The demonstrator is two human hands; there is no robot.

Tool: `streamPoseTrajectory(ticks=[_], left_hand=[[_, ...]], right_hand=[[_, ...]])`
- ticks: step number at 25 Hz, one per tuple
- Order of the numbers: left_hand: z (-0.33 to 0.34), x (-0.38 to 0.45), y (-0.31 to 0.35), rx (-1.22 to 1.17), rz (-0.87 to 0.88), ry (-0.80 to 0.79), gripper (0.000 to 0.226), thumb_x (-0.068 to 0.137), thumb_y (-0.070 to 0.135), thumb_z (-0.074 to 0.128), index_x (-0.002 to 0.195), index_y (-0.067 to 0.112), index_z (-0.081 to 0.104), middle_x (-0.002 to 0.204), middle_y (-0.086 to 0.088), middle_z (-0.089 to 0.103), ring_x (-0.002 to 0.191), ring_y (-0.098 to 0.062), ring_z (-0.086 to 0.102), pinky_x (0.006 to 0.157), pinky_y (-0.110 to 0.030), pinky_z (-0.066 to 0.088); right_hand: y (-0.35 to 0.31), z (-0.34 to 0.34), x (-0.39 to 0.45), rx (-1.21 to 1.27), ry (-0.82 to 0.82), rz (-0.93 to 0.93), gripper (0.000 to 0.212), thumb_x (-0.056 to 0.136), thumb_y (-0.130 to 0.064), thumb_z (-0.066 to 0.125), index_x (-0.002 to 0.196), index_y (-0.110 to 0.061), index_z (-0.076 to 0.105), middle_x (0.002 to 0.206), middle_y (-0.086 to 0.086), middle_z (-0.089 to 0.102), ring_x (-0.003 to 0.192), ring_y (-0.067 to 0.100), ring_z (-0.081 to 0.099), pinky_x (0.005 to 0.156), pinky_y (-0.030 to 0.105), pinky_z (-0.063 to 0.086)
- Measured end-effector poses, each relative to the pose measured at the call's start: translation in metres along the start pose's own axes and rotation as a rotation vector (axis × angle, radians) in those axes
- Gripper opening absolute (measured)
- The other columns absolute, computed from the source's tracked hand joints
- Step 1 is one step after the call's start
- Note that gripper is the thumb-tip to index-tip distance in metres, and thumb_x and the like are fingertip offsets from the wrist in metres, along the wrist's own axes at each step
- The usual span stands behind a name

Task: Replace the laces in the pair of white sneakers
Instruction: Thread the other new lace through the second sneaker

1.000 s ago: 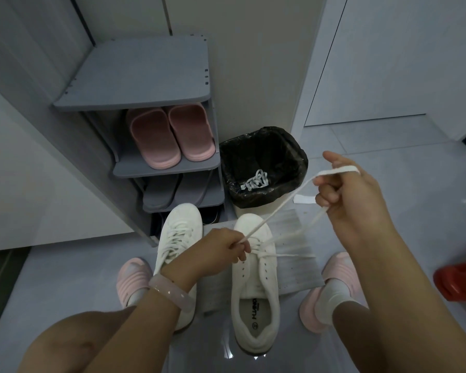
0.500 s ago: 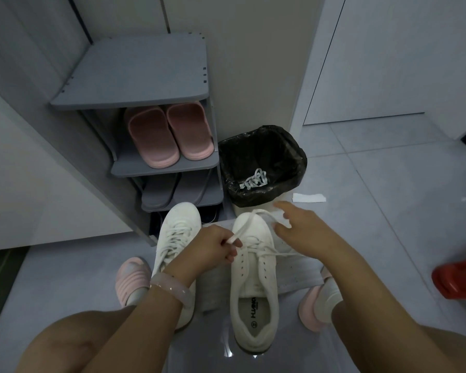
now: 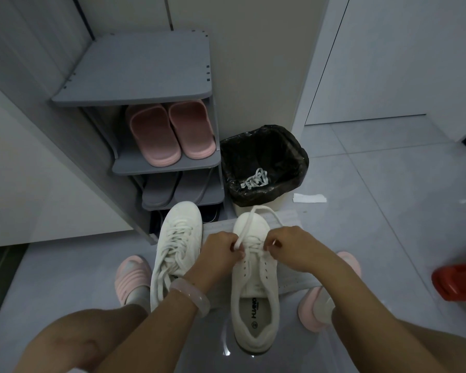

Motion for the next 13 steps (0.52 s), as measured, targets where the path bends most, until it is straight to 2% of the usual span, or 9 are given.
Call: streamPoseTrajectory(ticks=[2, 4, 7, 9, 11, 13], left_hand=[[0.000, 0.001, -0.001, -0.034, -0.012, -0.002, 0.007, 0.082, 0.008, 0.063, 0.083, 0.005, 0.069, 0.078, -0.001, 0.064, 0.064, -0.003, 0.054, 0.058, -0.006, 0.040], [0.000, 0.000, -0.001, -0.057, -0.008, -0.060, 0.009, 0.084, 0.005, 0.061, 0.085, 0.003, 0.070, 0.074, 0.000, 0.062, 0.063, -0.006, 0.058, 0.061, -0.010, 0.047], [0.000, 0.000, 0.001, -0.047, 0.022, -0.121, 0.012, 0.085, 0.000, 0.059, 0.090, 0.000, 0.070, 0.079, -0.004, 0.064, 0.075, -0.015, 0.063, 0.071, -0.024, 0.055], [-0.001, -0.001, 0.000, -0.014, 0.005, -0.083, 0.010, 0.083, -0.001, 0.059, 0.082, 0.007, 0.065, 0.075, -0.002, 0.060, 0.077, -0.018, 0.062, 0.068, -0.025, 0.053], [0.000, 0.000, -0.004, 0.008, -0.040, -0.027, 0.021, 0.080, 0.001, 0.060, 0.071, 0.017, 0.051, 0.068, 0.003, 0.054, 0.074, -0.016, 0.059, 0.063, -0.022, 0.047], [0.001, 0.000, -0.010, -0.053, -0.101, -0.006, 0.028, 0.080, 0.004, 0.063, 0.067, 0.021, 0.045, 0.064, 0.005, 0.053, 0.066, -0.011, 0.056, 0.057, -0.017, 0.044]], right_hand=[[-0.005, 0.013, 0.001, -0.022, -0.059, -0.050, 0.025, 0.092, -0.014, 0.046, 0.105, -0.016, 0.066, 0.109, 0.007, 0.064, 0.091, 0.019, 0.059, 0.080, 0.027, 0.045], [-0.006, 0.021, 0.003, 0.002, -0.054, -0.055, 0.028, 0.091, -0.014, 0.047, 0.115, -0.018, 0.062, 0.114, 0.007, 0.062, 0.099, 0.021, 0.058, 0.079, 0.026, 0.042], [-0.005, 0.031, 0.008, 0.050, -0.054, -0.039, 0.033, 0.093, -0.016, 0.046, 0.123, -0.017, 0.058, 0.120, 0.008, 0.061, 0.106, 0.021, 0.057, 0.079, 0.023, 0.040], [-0.005, 0.036, 0.010, 0.120, -0.030, -0.030, 0.033, 0.092, -0.015, 0.046, 0.122, -0.017, 0.059, 0.116, 0.007, 0.062, 0.095, 0.018, 0.058, 0.070, 0.018, 0.040], [0.000, 0.042, 0.012, 0.282, -0.024, -0.002, 0.032, 0.091, -0.015, 0.049, 0.120, -0.020, 0.061, 0.105, 0.003, 0.063, 0.078, 0.009, 0.054, 0.059, 0.012, 0.037], [0.007, 0.049, 0.014, 0.470, -0.045, 0.065, 0.030, 0.089, -0.016, 0.053, 0.117, -0.021, 0.063, 0.097, -0.003, 0.058, 0.074, 0.003, 0.052, 0.059, 0.011, 0.038]])
Point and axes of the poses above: each hand's wrist, its own x-axis towards the middle knuckle, its own z-axis out of the palm, y = z × x, the point moved 6 cm from there along x, towards the middle knuckle
